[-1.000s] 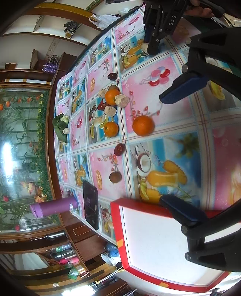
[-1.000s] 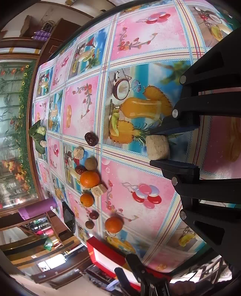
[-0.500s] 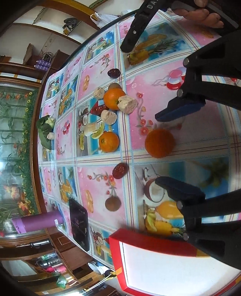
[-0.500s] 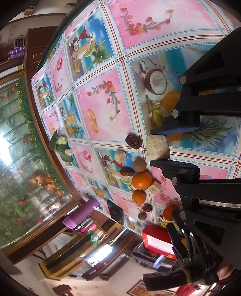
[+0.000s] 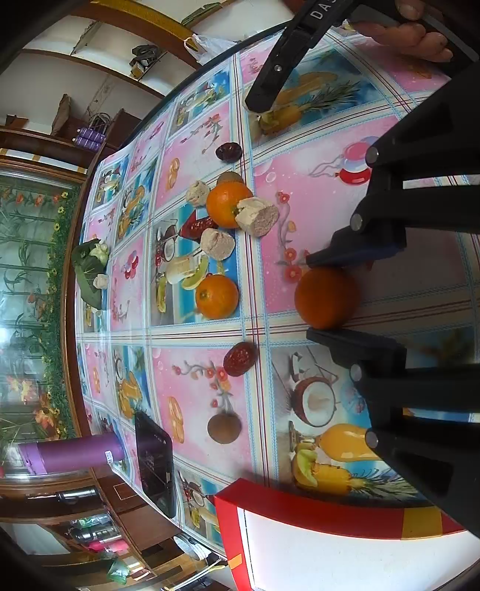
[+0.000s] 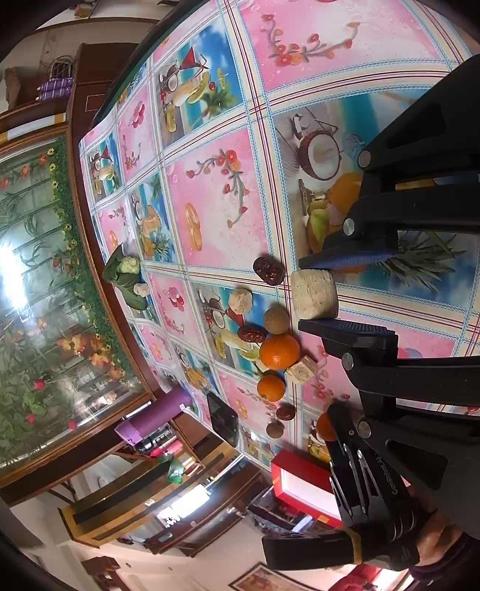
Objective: Organize fruits
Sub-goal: 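Carry both items into the white tray and open both tools to release, then grasp an orange with the right tool while the left tool grasps a beige cube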
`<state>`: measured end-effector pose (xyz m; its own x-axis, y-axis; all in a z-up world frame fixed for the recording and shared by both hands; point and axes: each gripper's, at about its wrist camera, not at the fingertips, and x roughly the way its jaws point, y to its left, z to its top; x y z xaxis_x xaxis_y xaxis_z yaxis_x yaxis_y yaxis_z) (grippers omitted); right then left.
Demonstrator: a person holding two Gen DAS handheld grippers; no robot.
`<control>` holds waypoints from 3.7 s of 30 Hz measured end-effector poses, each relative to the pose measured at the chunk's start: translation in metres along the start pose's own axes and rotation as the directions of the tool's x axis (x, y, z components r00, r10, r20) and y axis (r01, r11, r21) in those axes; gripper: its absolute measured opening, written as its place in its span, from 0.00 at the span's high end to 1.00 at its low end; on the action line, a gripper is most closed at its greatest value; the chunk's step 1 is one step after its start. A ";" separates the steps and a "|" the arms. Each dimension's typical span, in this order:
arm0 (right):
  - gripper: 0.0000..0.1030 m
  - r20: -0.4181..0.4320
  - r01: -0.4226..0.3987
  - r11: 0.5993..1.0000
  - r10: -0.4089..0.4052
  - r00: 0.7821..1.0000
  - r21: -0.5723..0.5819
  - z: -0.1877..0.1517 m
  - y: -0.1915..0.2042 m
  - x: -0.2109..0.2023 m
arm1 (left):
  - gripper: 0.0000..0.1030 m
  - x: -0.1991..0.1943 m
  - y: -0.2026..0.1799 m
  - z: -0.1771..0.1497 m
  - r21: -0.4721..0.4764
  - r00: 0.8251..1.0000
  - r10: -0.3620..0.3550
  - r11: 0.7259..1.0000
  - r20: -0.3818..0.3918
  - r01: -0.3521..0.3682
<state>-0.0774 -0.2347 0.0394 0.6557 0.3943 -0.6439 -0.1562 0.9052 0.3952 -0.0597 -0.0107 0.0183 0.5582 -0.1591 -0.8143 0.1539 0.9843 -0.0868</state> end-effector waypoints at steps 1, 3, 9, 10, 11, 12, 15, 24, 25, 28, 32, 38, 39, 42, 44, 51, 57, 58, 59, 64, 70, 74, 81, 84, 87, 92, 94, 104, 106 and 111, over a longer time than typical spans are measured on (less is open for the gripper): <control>0.76 0.001 0.003 1.000 -0.003 1.000 -0.001 0.000 0.000 0.000 | 0.66 -0.001 0.001 0.000 -0.002 1.000 0.001 1.000 0.006 -0.001; 0.76 0.003 0.007 1.000 -0.007 1.000 -0.004 0.000 0.000 0.000 | 0.66 -0.009 0.003 0.001 -0.005 1.000 0.003 1.000 0.024 -0.003; 0.76 0.026 0.011 1.000 -0.010 1.000 -0.026 0.000 0.004 -0.003 | 0.67 -0.063 0.023 -0.004 -0.038 0.990 0.013 0.999 0.140 -0.007; 0.76 0.028 0.011 0.999 -0.010 1.000 -0.030 0.000 0.007 -0.003 | 0.67 -0.076 0.029 -0.006 -0.046 0.986 0.023 0.999 0.164 -0.016; 0.76 0.029 0.007 0.999 -0.006 1.000 -0.035 -0.001 0.009 -0.003 | 0.67 -0.085 0.035 -0.009 -0.051 0.983 0.035 0.998 0.183 -0.026; 0.76 0.030 0.001 0.999 0.000 1.000 -0.040 -0.001 0.012 -0.003 | 0.67 -0.096 0.042 -0.013 -0.058 0.978 0.053 0.997 0.202 -0.042; 0.76 0.031 -0.052 0.998 0.053 0.998 -0.048 -0.003 0.029 -0.001 | 0.67 -0.122 0.069 -0.024 -0.094 0.964 0.113 0.991 0.243 -0.092; 0.76 -0.102 -0.296 0.929 0.279 0.955 -0.221 -0.020 0.175 0.031 | 0.67 -0.152 0.156 -0.064 -0.247 0.918 0.327 0.930 0.225 -0.271; 0.76 -0.119 -0.319 0.916 0.298 0.947 -0.243 -0.023 0.193 0.034 | 0.67 -0.152 0.163 -0.068 -0.262 0.917 0.339 0.923 0.211 -0.281; 0.76 -0.178 -0.372 0.875 0.331 0.927 -0.309 -0.032 0.244 0.044 | 0.67 -0.148 0.182 -0.081 -0.296 0.917 0.358 0.907 0.174 -0.298; 0.76 -0.252 -0.397 0.841 0.321 0.913 -0.368 -0.050 0.288 0.062 | 0.67 -0.144 0.197 -0.094 -0.321 0.915 0.379 0.891 0.137 -0.322; 0.76 -0.344 -0.376 0.835 0.242 0.907 -0.402 -0.071 0.315 0.091 | 0.67 -0.139 0.207 -0.106 -0.323 0.910 0.400 0.880 0.109 -0.348; 0.76 -0.355 -0.367 0.836 0.225 0.907 -0.408 -0.073 0.317 0.095 | 0.67 -0.139 0.210 -0.108 -0.324 0.910 0.401 0.879 0.107 -0.349; 0.76 -0.377 -0.348 0.840 0.189 0.907 -0.417 -0.076 0.321 0.103 | 0.67 -0.137 0.215 -0.111 -0.323 0.910 0.402 0.878 0.096 -0.354; 0.76 -0.386 -0.334 0.840 0.164 0.908 -0.427 -0.079 0.323 0.105 | 0.66 -0.136 0.217 -0.113 -0.326 0.912 0.400 0.877 0.088 -0.353; 0.73 -0.425 -0.316 0.844 0.119 0.897 -0.433 -0.083 0.324 0.109 | 0.66 -0.133 0.225 -0.119 -0.341 0.913 0.405 0.865 0.042 -0.368; 0.66 -0.377 -0.350 0.850 0.197 0.905 -0.395 -0.068 0.313 0.087 | 0.48 -0.147 0.223 -0.117 -0.363 0.898 0.435 0.848 0.064 -0.386; 0.66 -0.358 -0.353 0.854 0.215 0.909 -0.382 -0.062 0.309 0.082 | 0.40 -0.149 0.222 -0.115 -0.366 0.897 0.436 0.848 0.070 -0.384; 0.66 -0.333 -0.355 0.860 0.235 0.913 -0.367 -0.057 0.301 0.076 | 0.35 -0.151 0.220 -0.114 -0.368 0.897 0.434 0.849 0.080 -0.378; 0.65 -0.262 -0.322 0.890 0.242 0.934 -0.324 -0.033 0.263 0.058 | 0.24 -0.154 0.195 -0.101 -0.329 0.901 0.413 0.876 0.131 -0.353; 0.65 -0.203 -0.237 0.938 0.188 0.961 -0.254 -0.014 0.195 0.045 | 0.16 -0.146 0.151 -0.081 -0.234 0.919 0.354 0.921 0.172 -0.310; 0.65 -0.173 -0.167 0.963 0.132 0.976 -0.211 -0.006 0.144 0.033 | 0.10 -0.140 0.116 -0.063 -0.141 0.932 0.303 0.950 0.197 -0.279; 0.65 -0.219 -0.139 0.984 0.111 0.969 -0.116 0.004 0.082 0.036 | 0.08 -0.120 0.061 -0.044 -0.005 0.956 0.217 0.975 0.196 -0.221; 0.65 -0.247 -0.147 0.988 0.128 0.960 -0.057 0.008 0.067 0.048 | 0.08 -0.112 0.044 -0.042 0.037 0.963 0.198 0.977 0.184 -0.208; 0.65 -0.245 -0.159 0.987 0.155 0.957 0.005 0.013 0.053 0.056 | 0.08 -0.103 0.035 -0.041 0.064 0.967 0.196 0.976 0.161 -0.209; 0.65 -0.245 -0.129 0.988 0.147 0.958 0.086 0.023 0.040 0.069 | 0.08 -0.098 0.032 -0.041 0.075 0.969 0.199 0.975 0.144 -0.211; 0.65 -0.241 -0.122 0.986 0.146 0.960 0.112 0.027 0.036 0.073 | 0.08 -0.098 0.031 -0.040 0.078 0.970 0.197 0.975 0.143 -0.210; 0.63 -0.220 -0.120 0.982 0.151 0.964 0.147 0.042 0.025 0.087 | 0.08 -0.085 0.014 -0.026 0.113 0.979 0.155 0.979 0.135 -0.171; 0.63 -0.225 -0.126 0.982 0.156 0.962 0.141 0.045 0.025 0.089 | 0.08 -0.080 0.014 -0.019 0.114 0.980 0.148 0.980 0.131 -0.163; 0.61 -0.235 -0.154 0.976 0.187 0.954 0.153 0.049 0.025 0.093 | 0.08 -0.057 0.021 0.002 0.082 0.984 0.156 0.983 0.089 -0.163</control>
<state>0.0157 -0.1831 0.0215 0.4221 0.5830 -0.6942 -0.1400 0.7985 0.5854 -0.0862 0.0193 0.0638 0.6456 -0.0103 -0.7636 0.1270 0.9874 0.0941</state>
